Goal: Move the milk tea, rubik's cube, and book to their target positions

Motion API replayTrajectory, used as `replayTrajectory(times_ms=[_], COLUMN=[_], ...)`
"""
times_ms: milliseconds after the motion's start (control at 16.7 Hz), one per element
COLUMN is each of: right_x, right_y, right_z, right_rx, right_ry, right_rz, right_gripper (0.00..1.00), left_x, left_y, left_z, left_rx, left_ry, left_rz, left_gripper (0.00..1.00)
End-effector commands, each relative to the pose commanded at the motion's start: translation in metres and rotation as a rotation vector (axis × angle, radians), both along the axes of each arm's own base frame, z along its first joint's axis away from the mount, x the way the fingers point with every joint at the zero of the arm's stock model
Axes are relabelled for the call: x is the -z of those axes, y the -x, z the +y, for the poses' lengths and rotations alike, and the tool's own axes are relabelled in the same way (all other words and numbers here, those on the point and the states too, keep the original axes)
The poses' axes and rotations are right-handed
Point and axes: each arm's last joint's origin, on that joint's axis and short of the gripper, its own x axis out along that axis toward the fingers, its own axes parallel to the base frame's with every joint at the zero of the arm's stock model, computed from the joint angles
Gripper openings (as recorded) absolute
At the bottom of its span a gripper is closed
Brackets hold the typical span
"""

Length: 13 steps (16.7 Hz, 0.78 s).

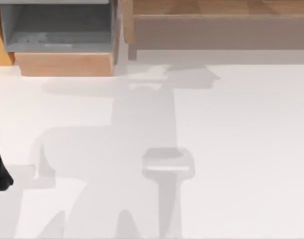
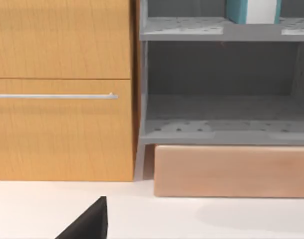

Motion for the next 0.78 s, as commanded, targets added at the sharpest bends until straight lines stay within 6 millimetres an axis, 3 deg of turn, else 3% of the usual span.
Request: replayTrajectory(times_ms=[180,420,600,780], right_x=[-0.013,-0.017,0.002,0.045], right_y=[0.029,0.096,0.157,0.215], right_z=[0.012,0.035,0.052,0.066], right_rx=[-0.002,0.000,0.004,0.006], right_ry=[-0.006,-0.011,-0.006,0.006], right_rz=[-0.028,-0.051,-0.042,-0.014], right_gripper=[1.00,1.00,1.00,1.00], left_x=[0.000,0.000,0.000,0.000], left_y=[0.000,0.000,0.000,0.000], left_z=[0.000,0.000,0.000,0.000], left_rx=[0.000,0.000,0.000,0.000], left_ry=[0.000,0.000,0.000,0.000], left_rz=[0.000,0.000,0.000,0.000], left_gripper=[1.00,1.00,1.00,1.00])
